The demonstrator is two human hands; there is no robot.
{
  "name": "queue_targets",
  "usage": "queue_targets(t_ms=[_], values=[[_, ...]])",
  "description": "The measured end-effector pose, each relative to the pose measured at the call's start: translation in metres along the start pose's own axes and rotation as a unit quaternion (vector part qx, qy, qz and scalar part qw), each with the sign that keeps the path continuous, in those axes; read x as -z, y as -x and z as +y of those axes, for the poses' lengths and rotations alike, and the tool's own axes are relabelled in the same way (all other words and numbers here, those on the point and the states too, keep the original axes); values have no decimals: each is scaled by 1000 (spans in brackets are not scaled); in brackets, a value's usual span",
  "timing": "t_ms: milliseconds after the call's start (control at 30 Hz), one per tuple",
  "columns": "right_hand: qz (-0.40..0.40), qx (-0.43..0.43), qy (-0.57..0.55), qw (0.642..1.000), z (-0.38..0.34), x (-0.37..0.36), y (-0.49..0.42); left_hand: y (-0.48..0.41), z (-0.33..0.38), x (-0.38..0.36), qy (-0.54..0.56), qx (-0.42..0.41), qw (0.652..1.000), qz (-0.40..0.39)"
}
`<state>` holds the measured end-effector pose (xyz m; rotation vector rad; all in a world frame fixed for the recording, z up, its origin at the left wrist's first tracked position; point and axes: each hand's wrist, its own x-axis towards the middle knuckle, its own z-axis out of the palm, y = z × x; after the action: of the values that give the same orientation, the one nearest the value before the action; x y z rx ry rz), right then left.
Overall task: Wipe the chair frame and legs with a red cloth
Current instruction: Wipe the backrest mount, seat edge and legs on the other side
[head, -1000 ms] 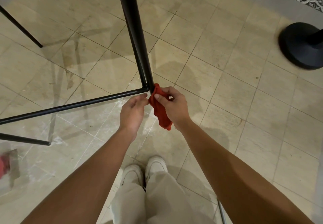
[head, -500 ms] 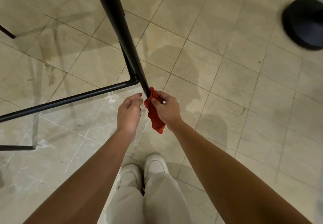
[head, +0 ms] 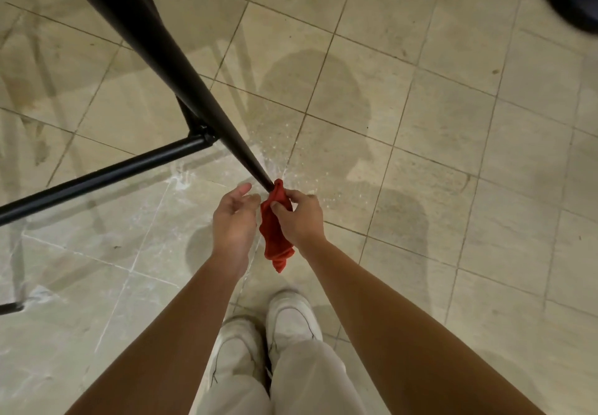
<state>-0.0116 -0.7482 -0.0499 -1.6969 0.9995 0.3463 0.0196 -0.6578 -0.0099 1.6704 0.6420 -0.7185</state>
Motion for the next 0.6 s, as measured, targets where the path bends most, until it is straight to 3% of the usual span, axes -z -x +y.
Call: queue_targets(t_ms=[167,333,467,600], values=[[11,42,-43,998,4,1,10,0,-9,-1,-2,42,999,-33],[-63,69,-72,993,-1,16,22,7,-7,-4,-8,72,993,-94],[-119,35,-121,985,-5,26,23,11,-6,-3,-14,50,997,-61],[-105,-27,-176,978,-16,32,25,17,-5,8,60,65,996,-16]])
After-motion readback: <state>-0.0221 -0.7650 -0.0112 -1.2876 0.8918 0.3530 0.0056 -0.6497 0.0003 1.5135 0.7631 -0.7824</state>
